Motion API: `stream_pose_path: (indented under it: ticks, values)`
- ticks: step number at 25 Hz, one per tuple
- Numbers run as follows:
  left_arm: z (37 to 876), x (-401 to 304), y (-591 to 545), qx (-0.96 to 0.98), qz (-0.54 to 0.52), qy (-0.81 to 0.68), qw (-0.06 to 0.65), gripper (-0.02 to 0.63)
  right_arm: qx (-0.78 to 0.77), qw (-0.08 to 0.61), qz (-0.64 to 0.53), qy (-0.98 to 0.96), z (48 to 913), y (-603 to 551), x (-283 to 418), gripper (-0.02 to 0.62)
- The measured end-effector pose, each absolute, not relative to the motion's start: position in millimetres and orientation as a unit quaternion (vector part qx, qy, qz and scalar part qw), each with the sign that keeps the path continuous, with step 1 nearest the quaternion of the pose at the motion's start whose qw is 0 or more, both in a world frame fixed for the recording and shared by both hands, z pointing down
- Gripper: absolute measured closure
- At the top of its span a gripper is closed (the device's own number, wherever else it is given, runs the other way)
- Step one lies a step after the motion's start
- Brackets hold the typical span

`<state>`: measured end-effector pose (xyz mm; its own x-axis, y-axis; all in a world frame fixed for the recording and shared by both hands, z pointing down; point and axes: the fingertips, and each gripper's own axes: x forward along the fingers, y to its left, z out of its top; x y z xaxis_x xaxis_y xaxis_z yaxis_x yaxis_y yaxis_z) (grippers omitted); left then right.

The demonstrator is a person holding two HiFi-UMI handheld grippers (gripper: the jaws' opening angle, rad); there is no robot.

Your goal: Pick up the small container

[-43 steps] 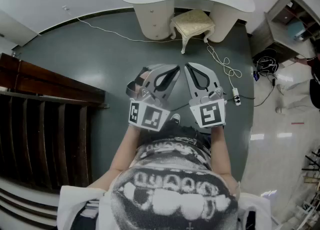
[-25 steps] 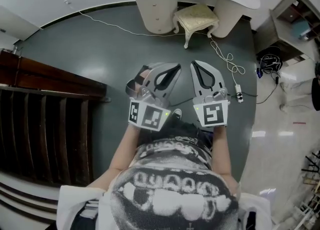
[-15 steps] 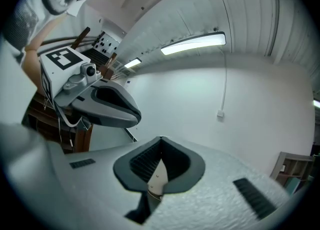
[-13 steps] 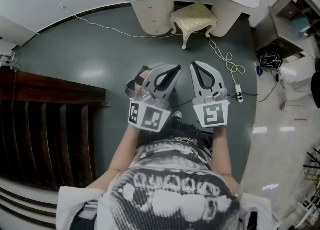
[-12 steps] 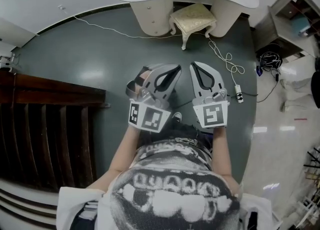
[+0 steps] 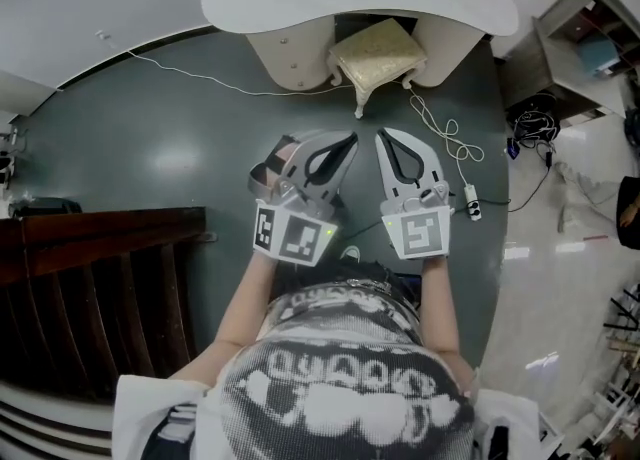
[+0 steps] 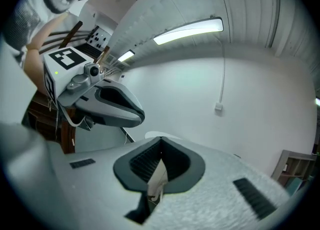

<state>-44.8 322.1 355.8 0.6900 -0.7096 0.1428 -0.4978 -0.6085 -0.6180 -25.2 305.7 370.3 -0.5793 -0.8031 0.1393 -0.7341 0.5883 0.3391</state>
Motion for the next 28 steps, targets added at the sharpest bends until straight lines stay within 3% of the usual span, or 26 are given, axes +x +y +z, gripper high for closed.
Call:
stream_pose_path:
  ticks: [15, 28]
  values:
    - [361, -66, 165, -0.887, -0.193, 0.309, 0.283, 0.600, 0.473, 0.158, -0.111, -0.859, 373, 153, -39, 0.594]
    - [365, -69, 118, -0.890, -0.190, 0.268, 0.317, 0.600, 0.497, 0.174, -0.132, -0.840, 369, 104, -48, 0.594]
